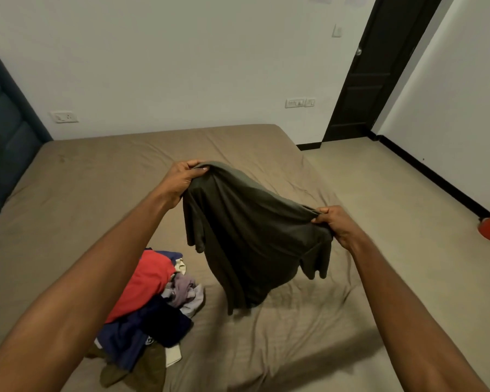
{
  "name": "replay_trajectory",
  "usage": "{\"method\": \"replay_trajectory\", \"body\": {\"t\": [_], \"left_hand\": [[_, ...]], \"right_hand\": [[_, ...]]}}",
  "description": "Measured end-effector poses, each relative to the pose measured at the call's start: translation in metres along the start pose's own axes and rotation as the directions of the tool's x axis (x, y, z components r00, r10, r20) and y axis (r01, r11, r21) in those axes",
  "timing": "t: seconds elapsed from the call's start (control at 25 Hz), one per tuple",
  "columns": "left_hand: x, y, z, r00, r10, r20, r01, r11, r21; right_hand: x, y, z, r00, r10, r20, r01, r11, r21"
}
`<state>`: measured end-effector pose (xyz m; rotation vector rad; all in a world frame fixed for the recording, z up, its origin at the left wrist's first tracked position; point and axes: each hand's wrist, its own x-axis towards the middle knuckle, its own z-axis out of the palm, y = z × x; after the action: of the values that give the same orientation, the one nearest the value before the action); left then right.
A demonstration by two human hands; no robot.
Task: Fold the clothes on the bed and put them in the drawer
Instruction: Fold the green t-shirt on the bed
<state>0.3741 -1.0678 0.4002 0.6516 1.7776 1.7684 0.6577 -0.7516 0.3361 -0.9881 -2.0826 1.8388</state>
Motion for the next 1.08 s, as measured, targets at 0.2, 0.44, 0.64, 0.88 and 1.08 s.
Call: {"method": "replay_trajectory", "body": {"t": [0.2,0.44,0.64,0.88,1.08], "left_hand": [[-0.016,-0.017,0.016,0.99,-0.071,0.118,0.046,0.978,0.204],[-0.011,-0.019,0.012,0.964,-0.164,0.21,0.121,0.972,0.201],[0.005,-0.021,-0.01,0.877,-0.348,0.33,0.268,0.926,0.264],[0.018,-0.035,-0.033,0.64,-0.477,0.603,0.382,0.878,0.289],[0.045,-0.064,-0.03,0.689,-0.472,0.55,0.457,0.872,0.176]], "right_hand": [[0.008,0.013,-0.048,0.976,-0.06,-0.211,0.072,0.996,0.051],[0.026,0.004,-0.067,0.973,-0.142,-0.183,0.137,0.99,-0.04],[0.038,-0.017,-0.076,0.999,0.027,0.028,-0.028,0.999,0.036],[0.047,-0.025,-0.087,0.942,0.193,0.276,-0.22,0.973,0.072],[0.1,-0.023,-0.068,0.898,0.27,0.348,-0.319,0.943,0.092]]}}
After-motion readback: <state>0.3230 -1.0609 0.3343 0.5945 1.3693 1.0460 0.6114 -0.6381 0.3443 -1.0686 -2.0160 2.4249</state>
